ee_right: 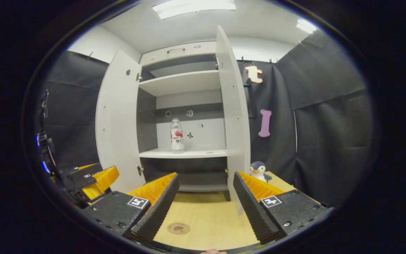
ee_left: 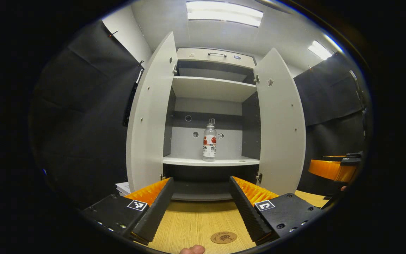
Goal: Grasp the bottle in the cabinet with the left hand and place it on the coaster, then close the right door with the right hand and the left door with the left hand.
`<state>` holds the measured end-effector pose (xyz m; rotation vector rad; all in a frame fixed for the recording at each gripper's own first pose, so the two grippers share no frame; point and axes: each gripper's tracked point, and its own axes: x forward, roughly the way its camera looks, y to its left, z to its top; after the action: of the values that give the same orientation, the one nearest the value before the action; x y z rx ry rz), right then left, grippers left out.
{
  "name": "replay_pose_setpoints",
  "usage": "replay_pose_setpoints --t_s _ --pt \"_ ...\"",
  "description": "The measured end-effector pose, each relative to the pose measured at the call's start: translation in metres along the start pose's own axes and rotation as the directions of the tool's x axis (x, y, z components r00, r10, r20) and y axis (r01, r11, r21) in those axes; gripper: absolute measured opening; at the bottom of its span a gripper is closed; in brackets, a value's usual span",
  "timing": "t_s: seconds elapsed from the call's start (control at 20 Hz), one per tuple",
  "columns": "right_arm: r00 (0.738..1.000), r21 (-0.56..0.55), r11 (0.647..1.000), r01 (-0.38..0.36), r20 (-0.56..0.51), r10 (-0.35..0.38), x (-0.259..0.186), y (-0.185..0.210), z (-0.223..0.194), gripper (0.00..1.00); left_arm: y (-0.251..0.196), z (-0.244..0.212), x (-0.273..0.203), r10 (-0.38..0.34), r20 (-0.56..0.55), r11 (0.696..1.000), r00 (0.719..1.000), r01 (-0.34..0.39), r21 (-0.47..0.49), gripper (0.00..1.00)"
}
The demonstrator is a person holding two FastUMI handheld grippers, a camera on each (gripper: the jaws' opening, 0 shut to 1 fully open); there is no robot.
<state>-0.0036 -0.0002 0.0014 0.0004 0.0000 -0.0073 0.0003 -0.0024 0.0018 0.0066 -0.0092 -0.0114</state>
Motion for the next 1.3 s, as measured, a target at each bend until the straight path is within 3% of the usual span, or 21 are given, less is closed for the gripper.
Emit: replay_pose_setpoints --t_s 0.7,0.8,0.9,0.95,1.0,1.05,1.2,1.3 --pt "1.0 -0.006 1.0 -0.01 -0.004 0.01 0.0 0.004 0.0 1.0 0.004 0.007 0.002 0.002 0.029 1.0 1.0 -0.001 -0.029 0.95" --pt "1.0 -0.01 1.0 -0.01 -0.002 0.01 0.001 0.004 0.001 1.0 0.003 0.011 0.006 -0.003 0.044 0.999 0.999 0.005 -0.042 0.99" --pt "1.0 -0.012 1.0 -0.011 -0.001 0.011 0.001 0.004 0.002 0.98 0.003 0.019 0.012 -0.003 0.062 0.999 0.998 0.005 -0.035 0.95" --pt "1.0 -0.013 1.0 -0.012 0.0 0.012 0.001 0.005 0.002 0.98 0.002 0.021 0.017 -0.01 0.071 0.999 0.997 0.012 -0.03 0.99" --pt "1.0 -0.013 1.0 -0.013 0.004 0.013 0.001 0.005 0.003 0.98 -0.002 0.024 0.022 -0.023 0.078 0.999 0.997 0.025 -0.026 0.95" --pt "1.0 -0.016 1.0 -0.012 0.004 0.012 0.001 0.005 0.004 0.98 -0.006 0.027 0.027 -0.04 0.085 0.999 0.996 0.042 -0.025 0.99" --pt "1.0 -0.021 1.0 -0.013 0.005 0.013 0.0 0.005 0.004 1.0 -0.017 0.037 0.052 -0.082 0.105 0.996 0.991 0.086 -0.031 0.95" --pt "1.0 -0.026 1.0 -0.01 0.008 0.011 0.0 0.004 0.005 1.0 -0.026 0.052 0.074 -0.119 0.141 0.992 0.983 0.125 -0.036 0.99"
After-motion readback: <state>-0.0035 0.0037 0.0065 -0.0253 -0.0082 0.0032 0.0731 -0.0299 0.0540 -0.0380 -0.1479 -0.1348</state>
